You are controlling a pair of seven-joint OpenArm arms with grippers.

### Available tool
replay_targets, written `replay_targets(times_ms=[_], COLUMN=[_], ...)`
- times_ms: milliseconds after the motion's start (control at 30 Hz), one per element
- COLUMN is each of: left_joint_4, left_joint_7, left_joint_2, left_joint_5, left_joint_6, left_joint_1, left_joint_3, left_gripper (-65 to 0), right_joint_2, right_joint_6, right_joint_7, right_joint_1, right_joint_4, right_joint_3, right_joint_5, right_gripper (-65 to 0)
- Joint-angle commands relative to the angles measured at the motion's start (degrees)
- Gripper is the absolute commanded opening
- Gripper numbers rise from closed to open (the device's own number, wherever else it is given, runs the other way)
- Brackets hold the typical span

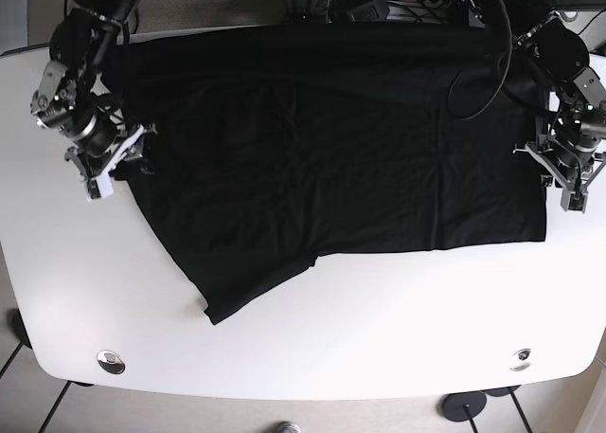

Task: Fold the T-shirt properly
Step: 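Grasp the shirt's opposite side edge with both grippers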

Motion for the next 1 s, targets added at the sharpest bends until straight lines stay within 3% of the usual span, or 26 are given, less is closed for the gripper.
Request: replay_targets(times_ms=[33,67,133,367,700,800,900,1000], left_joint_4=[0.44,0.44,0.44,0.35,0.18,-3.60,-9.76,-14.07], left_joint_7=[-1.24,-1.41,-1.41,-1.50,-1.59,-2.20,-6.16,-8.80], left_joint_2=[-1.18,-1.18,-1.09,-1.18,-1.35,-3.29,-5.31,-7.15], left_joint_5=[-0.62,-0.62,-0.62,-0.80,-0.44,-0.53,-0.44,-0.62], left_joint_6=[0.34,0.34,0.34,0.34,0.34,0.34,0.34,7.59], left_joint_1=[-1.92,-2.01,-3.06,-3.85,-5.52,-6.05,-8.16,-9.13], left_joint_3=[0.92,0.92,0.92,1.18,0.92,1.27,1.01,1.18], left_gripper=[-45.6,-41.4,-35.4,-35.1,-35.1,-35.1,-34.9,-34.4], right_joint_2=[0.89,0.89,0.89,1.41,-1.22,-2.37,-2.72,-2.72], right_joint_6=[0.12,0.12,0.12,0.12,0.12,0.12,0.12,0.12], right_joint_7=[1.68,2.12,4.58,21.55,26.47,26.47,26.47,26.47], right_joint_1=[5.50,8.32,14.12,32.05,32.14,32.14,32.14,32.14], right_joint_4=[-4.69,-7.50,-14.10,-43.28,-51.46,-51.37,-51.28,-51.28], right_joint_3=[-0.99,-1.25,-1.52,-1.69,-1.69,-1.69,-1.69,-1.69], right_joint_5=[-0.94,-1.82,-4.28,-18.08,-20.10,-20.10,-20.10,-20.10], right_gripper=[-11.6,-7.6,-6.0,-6.0,-6.2,-15.4,-31.9,-49.6])
